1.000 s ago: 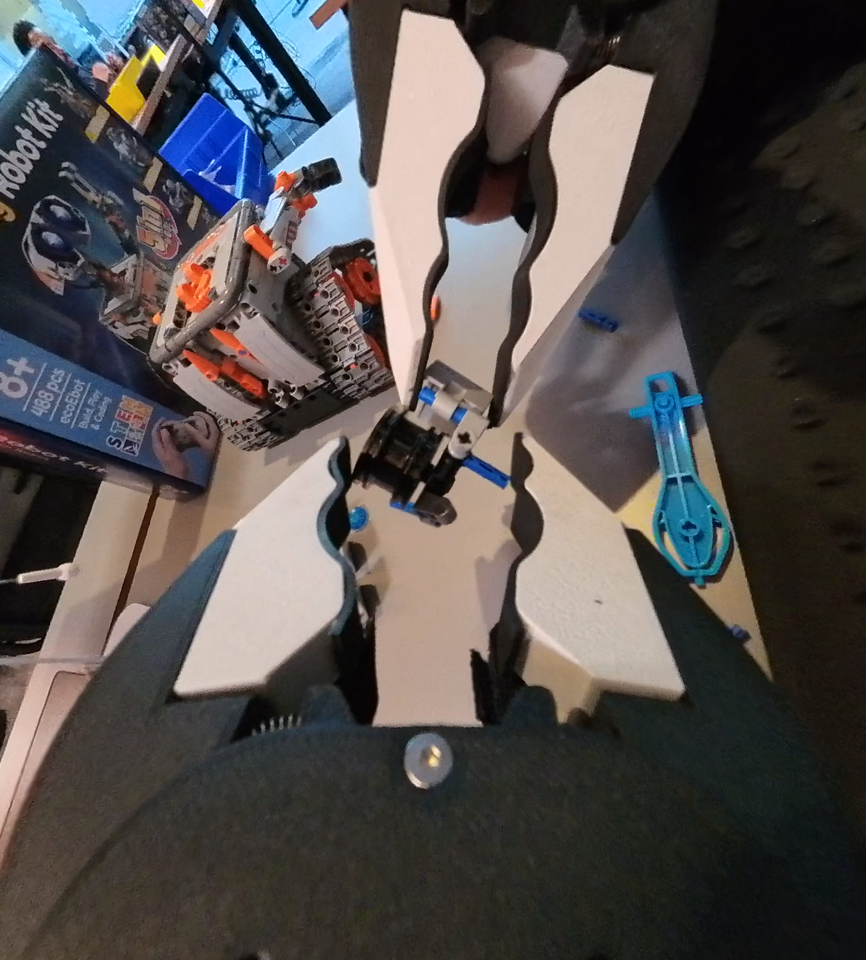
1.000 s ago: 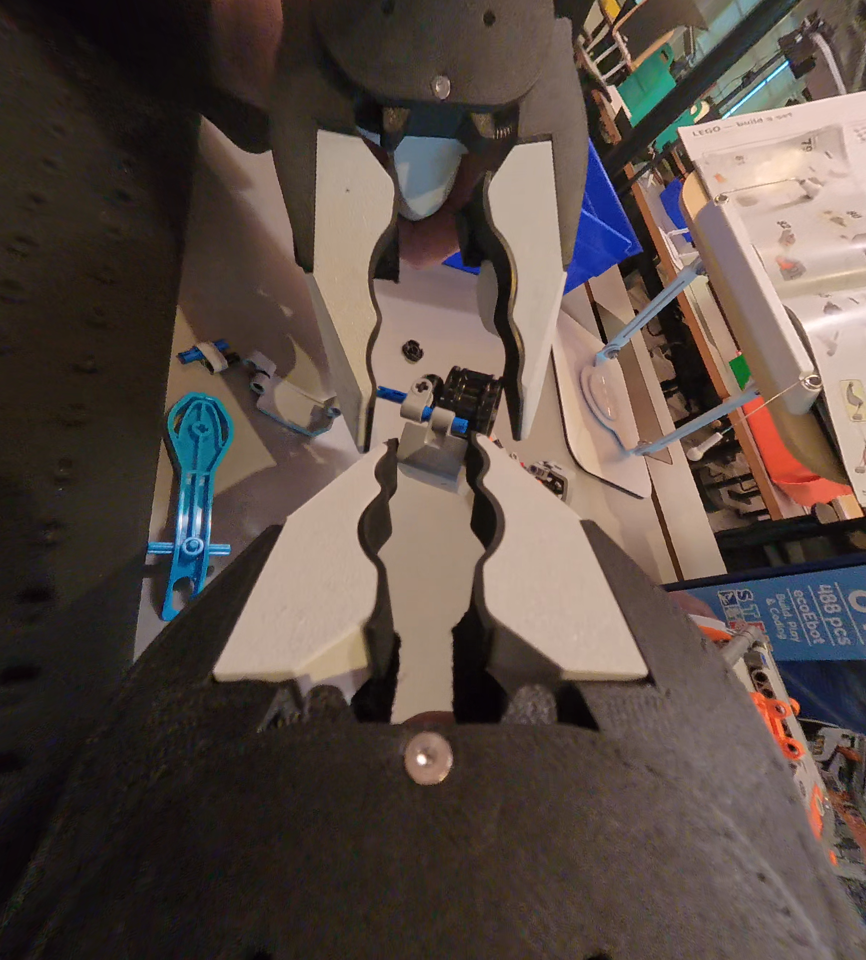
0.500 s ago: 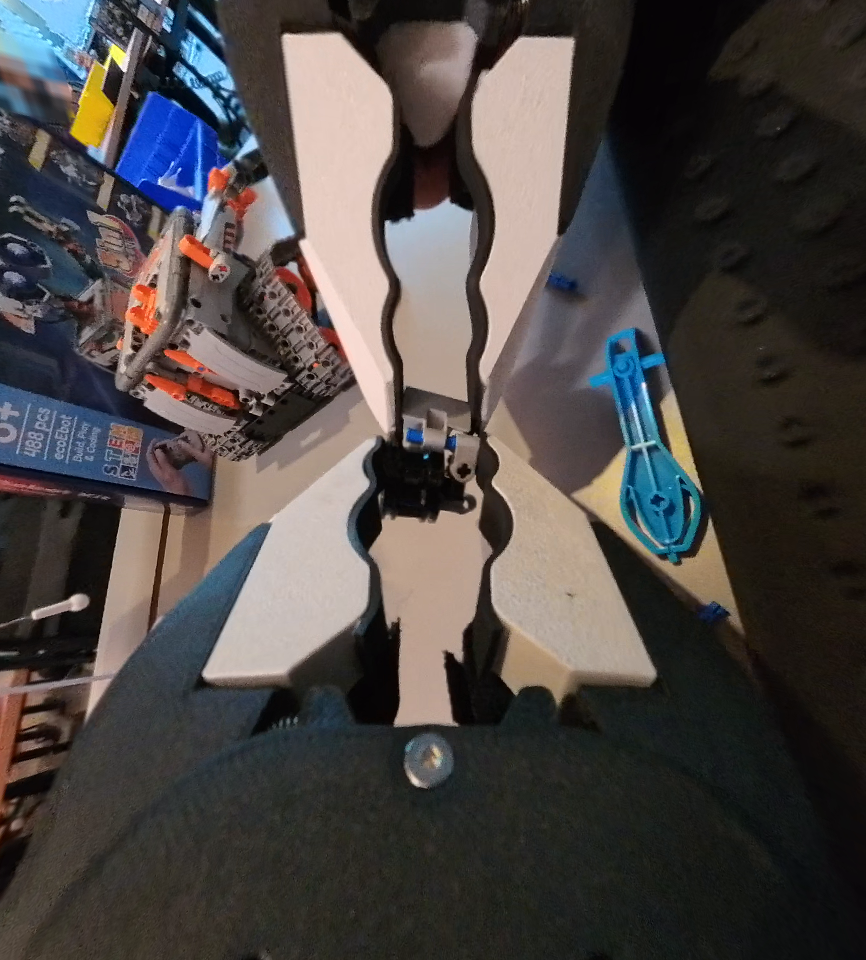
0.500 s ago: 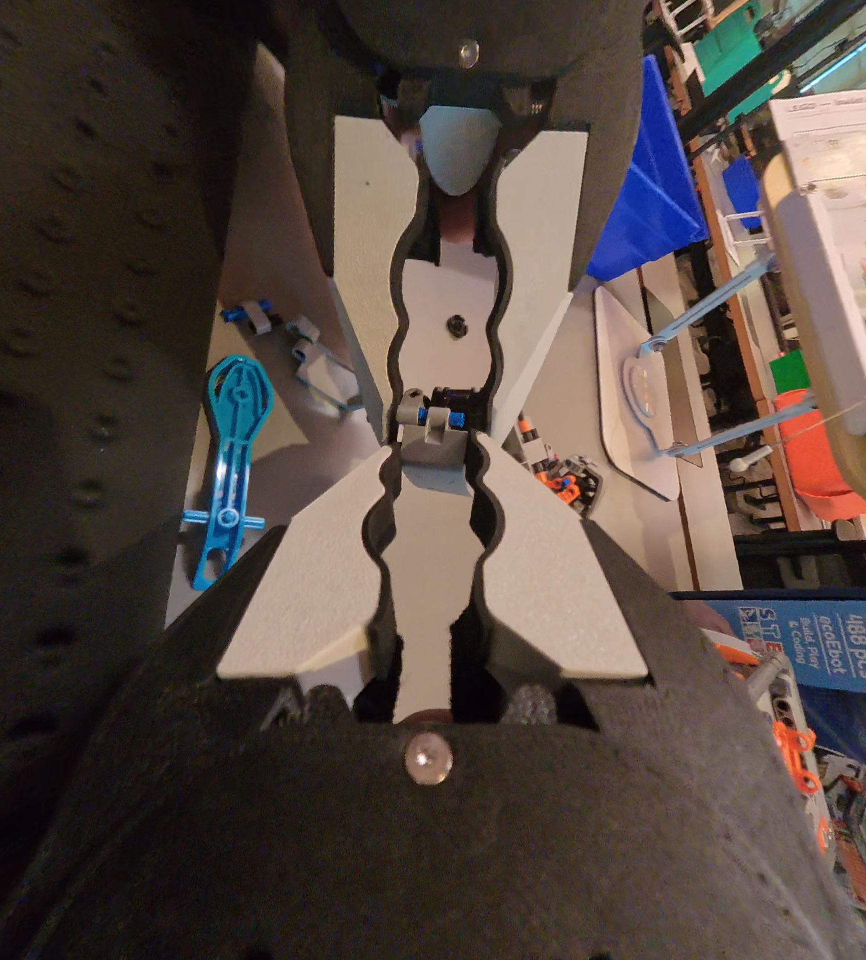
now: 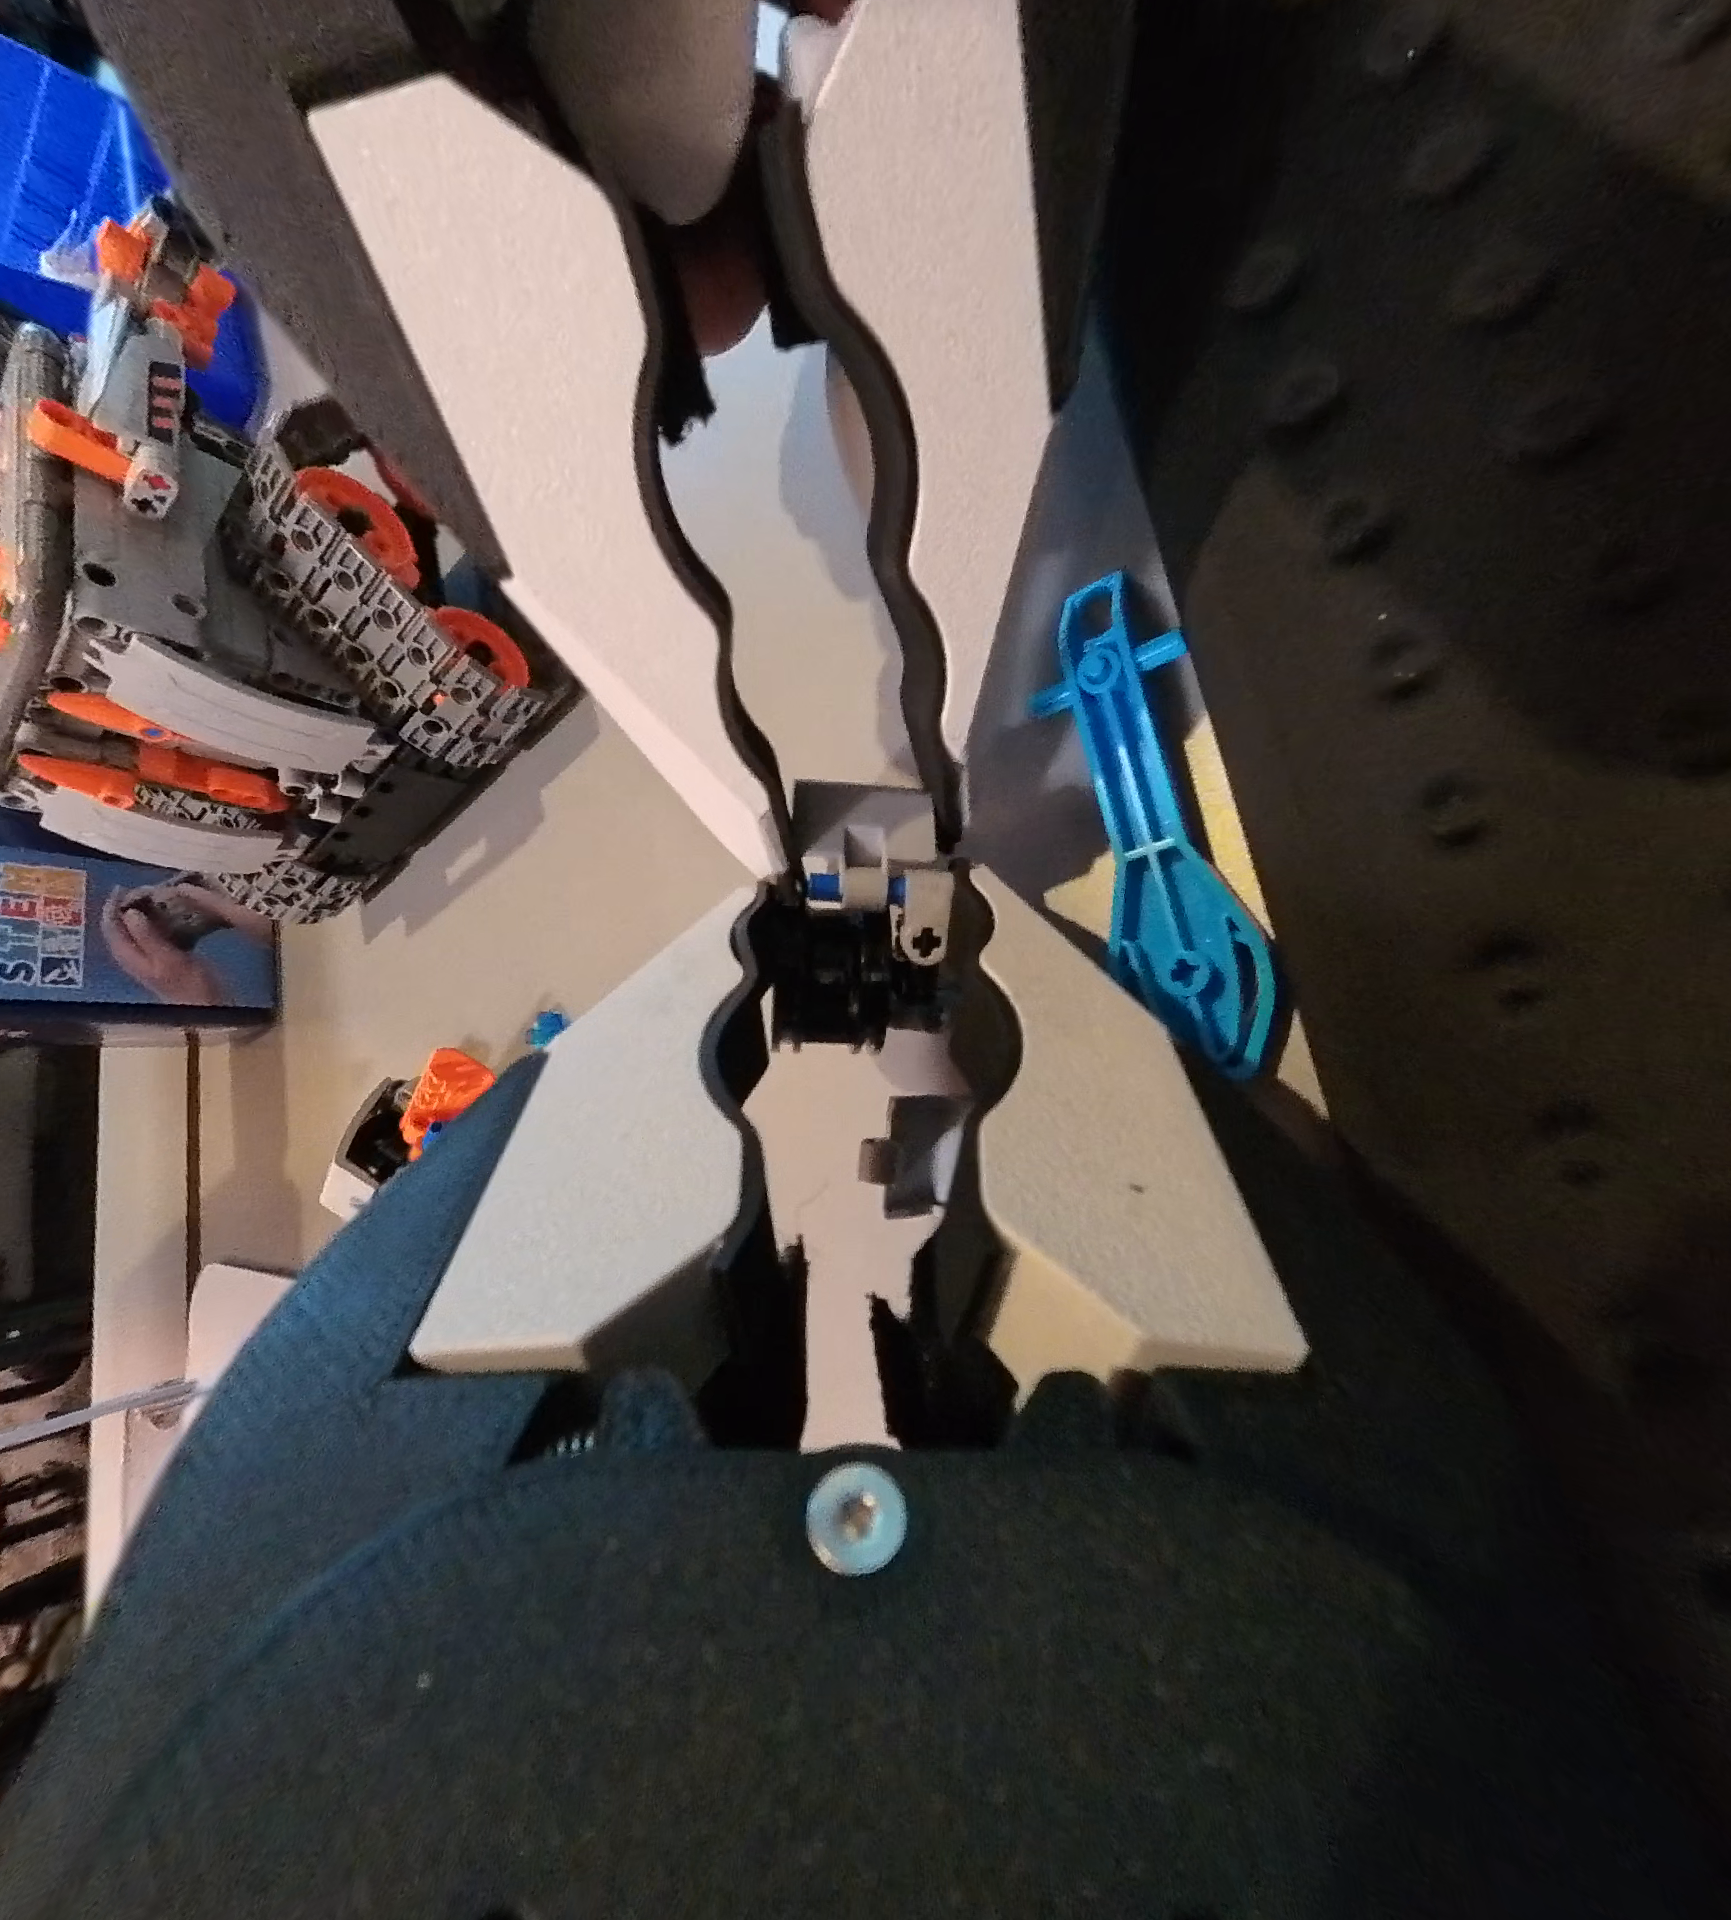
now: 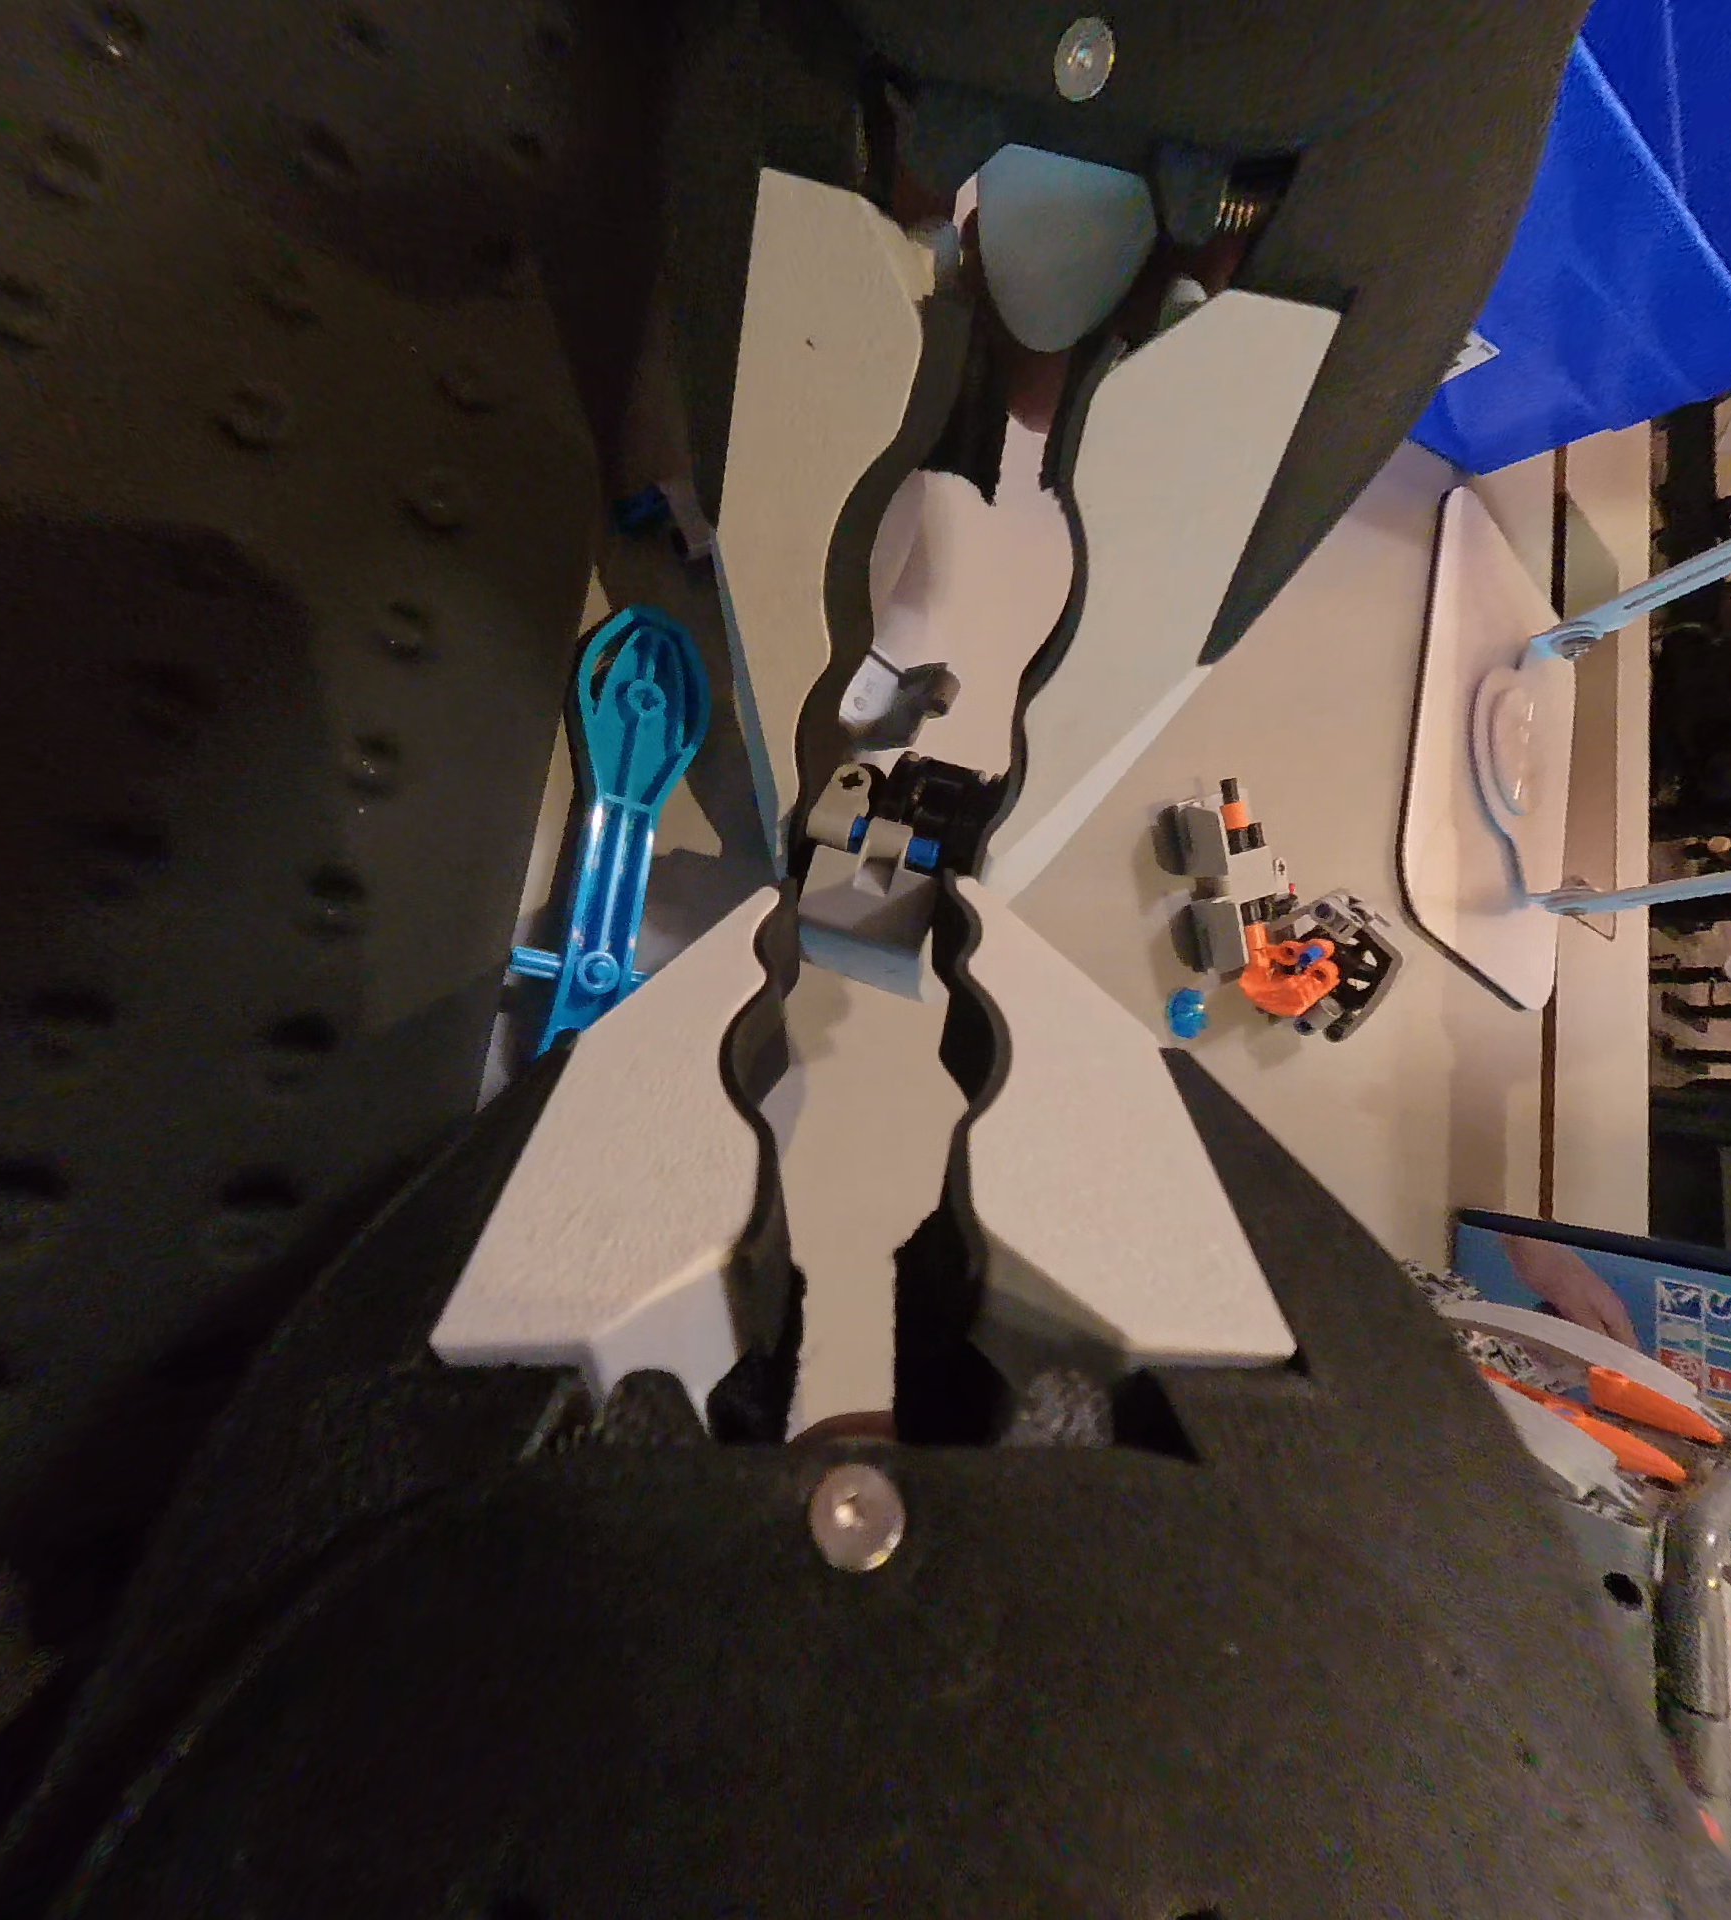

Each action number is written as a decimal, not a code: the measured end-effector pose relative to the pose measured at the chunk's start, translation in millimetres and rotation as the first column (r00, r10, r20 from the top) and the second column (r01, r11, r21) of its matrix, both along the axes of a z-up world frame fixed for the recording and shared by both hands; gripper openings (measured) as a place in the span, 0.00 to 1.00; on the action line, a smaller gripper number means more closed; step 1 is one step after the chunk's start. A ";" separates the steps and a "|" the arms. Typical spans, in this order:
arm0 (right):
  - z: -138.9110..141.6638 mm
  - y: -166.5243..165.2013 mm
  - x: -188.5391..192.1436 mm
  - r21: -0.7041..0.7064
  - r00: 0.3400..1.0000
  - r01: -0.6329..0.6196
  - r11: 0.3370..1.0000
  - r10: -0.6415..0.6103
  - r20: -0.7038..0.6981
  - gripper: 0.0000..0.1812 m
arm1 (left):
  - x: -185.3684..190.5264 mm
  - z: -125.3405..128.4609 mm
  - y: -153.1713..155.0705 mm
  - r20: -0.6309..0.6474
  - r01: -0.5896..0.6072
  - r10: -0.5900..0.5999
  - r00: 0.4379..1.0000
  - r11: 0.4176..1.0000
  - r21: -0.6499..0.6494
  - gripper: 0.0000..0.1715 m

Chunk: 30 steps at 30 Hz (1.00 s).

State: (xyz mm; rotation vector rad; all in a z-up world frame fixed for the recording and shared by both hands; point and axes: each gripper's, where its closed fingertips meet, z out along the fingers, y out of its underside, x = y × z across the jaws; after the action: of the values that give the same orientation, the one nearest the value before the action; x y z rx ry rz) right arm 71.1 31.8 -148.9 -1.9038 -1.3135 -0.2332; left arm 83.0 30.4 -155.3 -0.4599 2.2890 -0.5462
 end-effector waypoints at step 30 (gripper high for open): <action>35.0 2.3 5.7 0.032 0.946 0.008 0.999 0.003 -0.324 0.13 | 3.6 23.0 13.7 -0.026 -0.039 0.034 0.999 0.968 -0.248 0.33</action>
State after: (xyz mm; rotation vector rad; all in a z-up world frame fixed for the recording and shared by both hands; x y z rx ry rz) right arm 76.8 34.1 -113.9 -1.8233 -1.0781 0.0575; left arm 86.6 44.1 -132.3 -0.6308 2.2368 -0.8189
